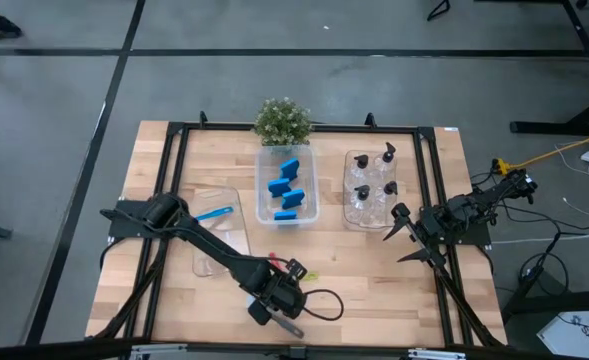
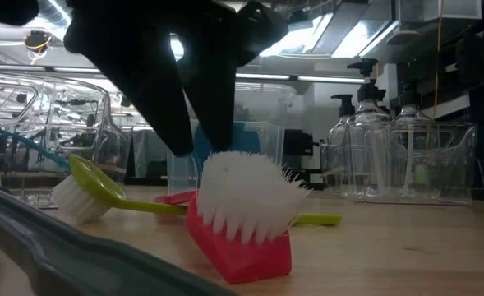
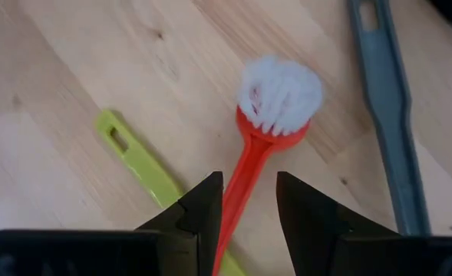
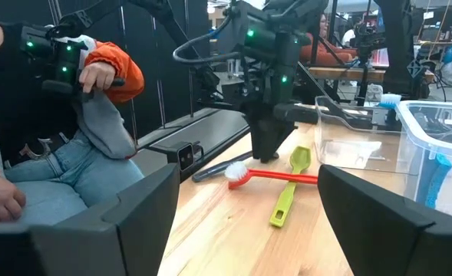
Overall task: Pick & Place Kitchen Sink Supplies
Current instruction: Put the orange brush into the left transparent bin
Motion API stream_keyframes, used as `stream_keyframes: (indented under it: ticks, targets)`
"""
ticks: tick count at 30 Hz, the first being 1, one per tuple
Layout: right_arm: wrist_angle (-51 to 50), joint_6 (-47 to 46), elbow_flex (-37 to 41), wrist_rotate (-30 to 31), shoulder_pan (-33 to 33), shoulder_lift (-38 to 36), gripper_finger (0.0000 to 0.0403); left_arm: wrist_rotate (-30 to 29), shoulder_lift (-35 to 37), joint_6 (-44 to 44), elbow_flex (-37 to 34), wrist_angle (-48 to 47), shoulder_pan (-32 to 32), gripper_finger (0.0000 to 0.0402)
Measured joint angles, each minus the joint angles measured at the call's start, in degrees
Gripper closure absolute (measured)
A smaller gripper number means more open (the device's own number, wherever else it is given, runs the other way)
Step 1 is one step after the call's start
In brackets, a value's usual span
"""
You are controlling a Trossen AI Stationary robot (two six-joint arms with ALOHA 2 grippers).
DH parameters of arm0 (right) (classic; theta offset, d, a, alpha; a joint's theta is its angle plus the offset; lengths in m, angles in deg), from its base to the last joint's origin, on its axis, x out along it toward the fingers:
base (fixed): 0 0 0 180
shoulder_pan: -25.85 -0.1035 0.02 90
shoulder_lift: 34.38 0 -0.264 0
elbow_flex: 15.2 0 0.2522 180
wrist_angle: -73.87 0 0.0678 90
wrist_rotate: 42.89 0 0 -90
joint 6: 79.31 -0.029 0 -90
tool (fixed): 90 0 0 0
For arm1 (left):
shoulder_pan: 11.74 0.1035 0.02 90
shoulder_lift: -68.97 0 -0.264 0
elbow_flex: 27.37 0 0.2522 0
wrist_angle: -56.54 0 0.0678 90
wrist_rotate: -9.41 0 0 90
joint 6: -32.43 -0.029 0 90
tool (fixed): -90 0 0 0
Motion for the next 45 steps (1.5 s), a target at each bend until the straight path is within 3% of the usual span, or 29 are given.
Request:
stream_keyframes:
  ticks: [19,35,45]
  targets:
    - [0.00,0.03,0.00,0.00,0.01,0.00,0.0095,-0.84,-2.75,-2.87,-0.03,1.26,0.43,0.0284]
    - [0.00,0.01,0.00,0.00,0.02,0.00,0.0095,2.71,-3.32,-3.63,-0.52,1.78,1.86,0.0285]
    - [0.00,0.02,0.00,0.00,0.02,0.00,0.0095,2.88,-3.32,-3.06,-0.52,1.79,1.84,0.0360]
